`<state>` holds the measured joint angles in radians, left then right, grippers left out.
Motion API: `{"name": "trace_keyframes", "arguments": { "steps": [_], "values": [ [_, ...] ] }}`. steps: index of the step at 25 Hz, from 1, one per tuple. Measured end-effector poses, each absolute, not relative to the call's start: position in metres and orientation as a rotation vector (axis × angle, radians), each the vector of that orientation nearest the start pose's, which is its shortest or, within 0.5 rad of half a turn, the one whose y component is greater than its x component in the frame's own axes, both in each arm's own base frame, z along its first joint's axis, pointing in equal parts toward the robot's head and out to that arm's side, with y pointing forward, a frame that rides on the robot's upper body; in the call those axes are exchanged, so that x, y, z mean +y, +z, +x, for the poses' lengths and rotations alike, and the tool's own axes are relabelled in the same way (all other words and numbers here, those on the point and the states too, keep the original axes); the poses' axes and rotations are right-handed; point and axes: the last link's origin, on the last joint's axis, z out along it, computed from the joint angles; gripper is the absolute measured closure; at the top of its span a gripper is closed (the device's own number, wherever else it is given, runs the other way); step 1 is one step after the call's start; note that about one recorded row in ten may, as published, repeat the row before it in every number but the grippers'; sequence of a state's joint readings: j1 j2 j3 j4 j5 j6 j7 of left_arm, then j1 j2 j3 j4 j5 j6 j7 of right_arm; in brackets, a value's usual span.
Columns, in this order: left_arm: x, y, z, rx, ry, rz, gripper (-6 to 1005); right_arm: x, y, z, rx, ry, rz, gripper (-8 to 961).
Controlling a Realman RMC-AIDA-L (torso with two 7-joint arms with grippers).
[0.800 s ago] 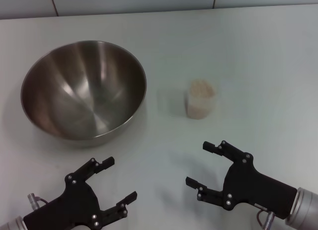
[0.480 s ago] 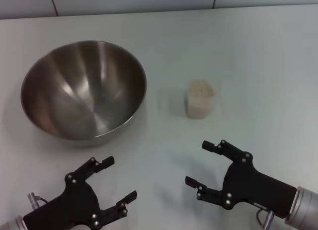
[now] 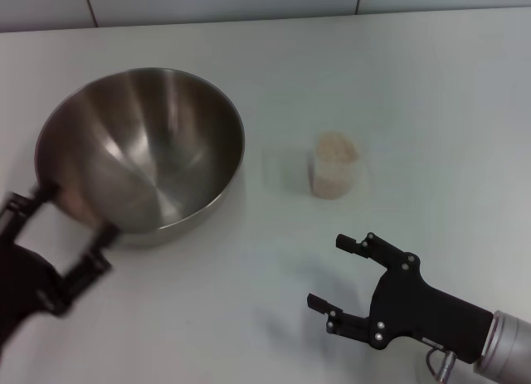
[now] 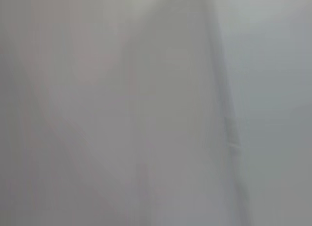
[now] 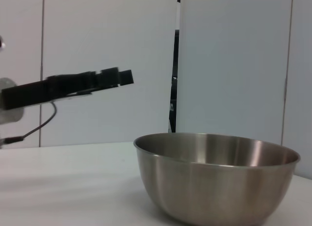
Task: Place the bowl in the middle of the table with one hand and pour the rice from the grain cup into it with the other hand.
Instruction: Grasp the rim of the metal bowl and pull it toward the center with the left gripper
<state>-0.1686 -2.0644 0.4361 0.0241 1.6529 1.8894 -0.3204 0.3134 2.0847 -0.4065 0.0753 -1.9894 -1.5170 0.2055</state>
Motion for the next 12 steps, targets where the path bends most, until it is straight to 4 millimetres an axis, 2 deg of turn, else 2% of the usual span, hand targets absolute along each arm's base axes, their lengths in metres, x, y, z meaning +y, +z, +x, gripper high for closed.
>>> {"name": "trace_keyframes", "arguments": {
  "steps": [4,6,7,8,10,11,12],
  "values": [
    [0.213,0.015,-0.334,-0.462,-1.138,-1.965,180,0.195,-0.095,0.303,0.208,0.859,-2.442,124],
    [0.213,0.015,-0.334,-0.462,-1.138,-1.965,181,0.195,-0.095,0.303,0.208,0.86,-2.442,124],
    [0.242,0.036,-0.346,-0.62,-1.076,-1.977,182,0.195,-0.095,0.303,0.207,0.862,-2.442,124],
    [0.249,0.042,-0.348,-0.653,-1.054,-1.982,183,0.195,-0.095,0.303,0.207,0.862,-2.442,124],
    [0.249,0.042,-0.348,-0.653,-1.054,-1.982,185,0.196,-0.095,0.302,0.205,0.867,-2.442,124],
    [0.255,0.046,-0.35,-0.685,-1.037,-1.986,186,0.196,-0.095,0.302,0.203,0.871,-2.441,124],
    [0.277,0.054,-0.352,-0.803,-0.925,-2.043,187,0.195,-0.094,0.301,0.202,0.875,-2.44,124]
  ]
}}
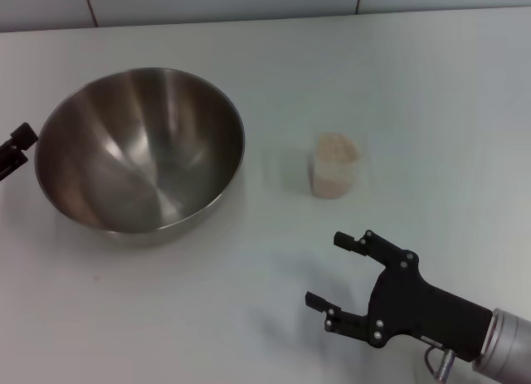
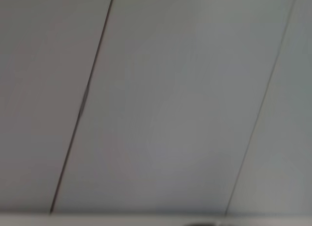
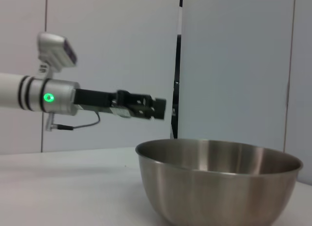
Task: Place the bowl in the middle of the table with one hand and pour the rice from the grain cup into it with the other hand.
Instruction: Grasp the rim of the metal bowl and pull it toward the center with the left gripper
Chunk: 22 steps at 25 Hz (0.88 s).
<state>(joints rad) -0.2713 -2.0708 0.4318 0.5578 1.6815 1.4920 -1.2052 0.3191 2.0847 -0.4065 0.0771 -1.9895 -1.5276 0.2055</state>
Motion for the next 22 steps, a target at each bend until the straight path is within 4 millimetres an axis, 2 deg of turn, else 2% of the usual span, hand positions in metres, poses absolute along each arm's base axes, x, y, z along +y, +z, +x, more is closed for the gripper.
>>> {"name": "trace_keyframes", "arguments": {
  "steps": [10,16,22],
  "values": [
    [0.31,0.054,-0.338,-0.901,-0.648,-2.166,196,0.195,-0.092,0.298,0.19,0.907,-2.429,123],
    [0.32,0.045,-0.334,-0.935,-0.494,-2.216,202,0.195,-0.091,0.299,0.191,0.907,-2.429,123],
    [0.323,0.042,-0.333,-0.952,-0.468,-2.221,208,0.194,-0.091,0.299,0.193,0.905,-2.429,123]
  ]
}}
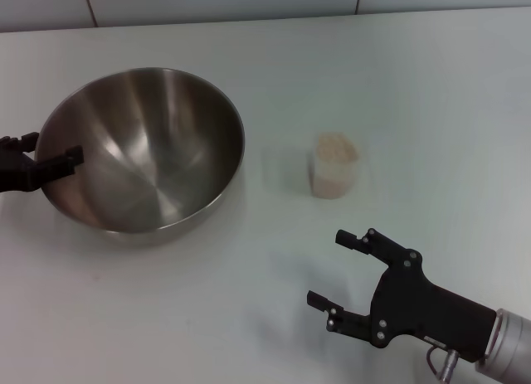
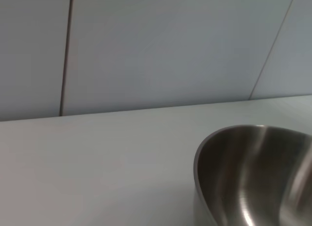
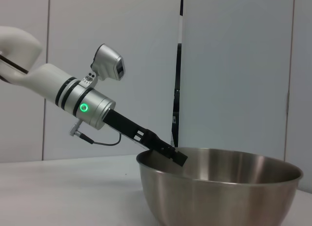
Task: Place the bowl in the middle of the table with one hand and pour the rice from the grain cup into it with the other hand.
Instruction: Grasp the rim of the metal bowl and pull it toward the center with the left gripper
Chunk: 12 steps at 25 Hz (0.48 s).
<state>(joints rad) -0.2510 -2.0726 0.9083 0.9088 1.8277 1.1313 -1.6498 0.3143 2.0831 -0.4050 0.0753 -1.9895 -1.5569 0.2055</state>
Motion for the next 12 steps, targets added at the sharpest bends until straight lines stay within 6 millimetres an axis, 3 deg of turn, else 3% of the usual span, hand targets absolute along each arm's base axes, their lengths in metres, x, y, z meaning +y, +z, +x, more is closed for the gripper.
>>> {"name": "trace_keyframes", "arguments": {
  "steps": [12],
  "values": [
    [0.3263,0.0407,-0.3276,-0.976,-0.461,-2.247,219,0.1948,-0.0891,0.2986,0.179,0.915,-2.426,123]
  ]
}}
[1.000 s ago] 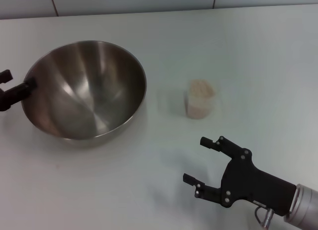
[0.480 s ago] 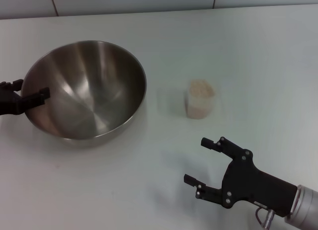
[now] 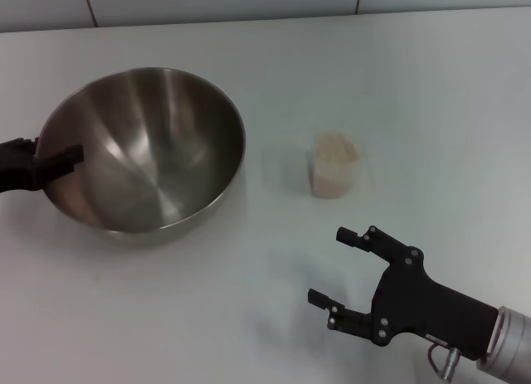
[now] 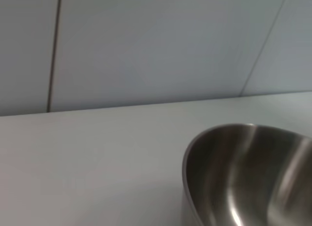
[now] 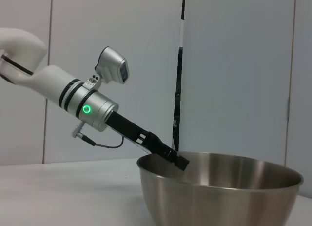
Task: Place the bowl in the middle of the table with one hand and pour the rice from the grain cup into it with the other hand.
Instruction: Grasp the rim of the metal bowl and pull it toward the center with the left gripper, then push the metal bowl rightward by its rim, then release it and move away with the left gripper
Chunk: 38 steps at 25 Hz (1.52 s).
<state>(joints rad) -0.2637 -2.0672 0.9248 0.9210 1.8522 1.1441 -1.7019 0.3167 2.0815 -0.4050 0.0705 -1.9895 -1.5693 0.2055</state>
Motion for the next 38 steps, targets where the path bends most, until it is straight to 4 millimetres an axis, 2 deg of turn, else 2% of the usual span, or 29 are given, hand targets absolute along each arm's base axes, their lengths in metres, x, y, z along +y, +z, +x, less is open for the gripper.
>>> {"name": "trace_keyframes", "arguments": {
  "steps": [1,4,9,15,22,32,37,38],
  "values": [
    [0.327,0.039,-0.326,-0.97,-0.445,-2.266,220,0.195,-0.089,0.299,0.179,0.915,-2.426,124],
    [0.328,0.038,-0.326,-0.966,-0.422,-2.281,431,0.195,-0.089,0.299,0.179,0.916,-2.426,124],
    [0.33,0.034,-0.323,-0.957,-0.406,-2.301,676,0.194,-0.089,0.299,0.181,0.915,-2.425,124],
    [0.332,0.037,-0.32,-0.981,-0.425,-2.288,833,0.194,-0.089,0.299,0.182,0.915,-2.425,124],
    [0.334,0.039,-0.312,-0.986,-0.45,-2.305,851,0.195,-0.089,0.298,0.178,0.918,-2.426,123],
    [0.347,0.043,-0.293,-1.105,-0.508,-2.307,900,0.195,-0.089,0.298,0.178,0.918,-2.426,124],
    [0.347,0.043,-0.293,-1.105,-0.508,-2.307,921,0.195,-0.089,0.298,0.178,0.918,-2.426,124],
    [0.358,0.039,-0.284,-1.185,-0.484,-2.306,925,0.195,-0.089,0.298,0.178,0.918,-2.426,124]
  ]
}}
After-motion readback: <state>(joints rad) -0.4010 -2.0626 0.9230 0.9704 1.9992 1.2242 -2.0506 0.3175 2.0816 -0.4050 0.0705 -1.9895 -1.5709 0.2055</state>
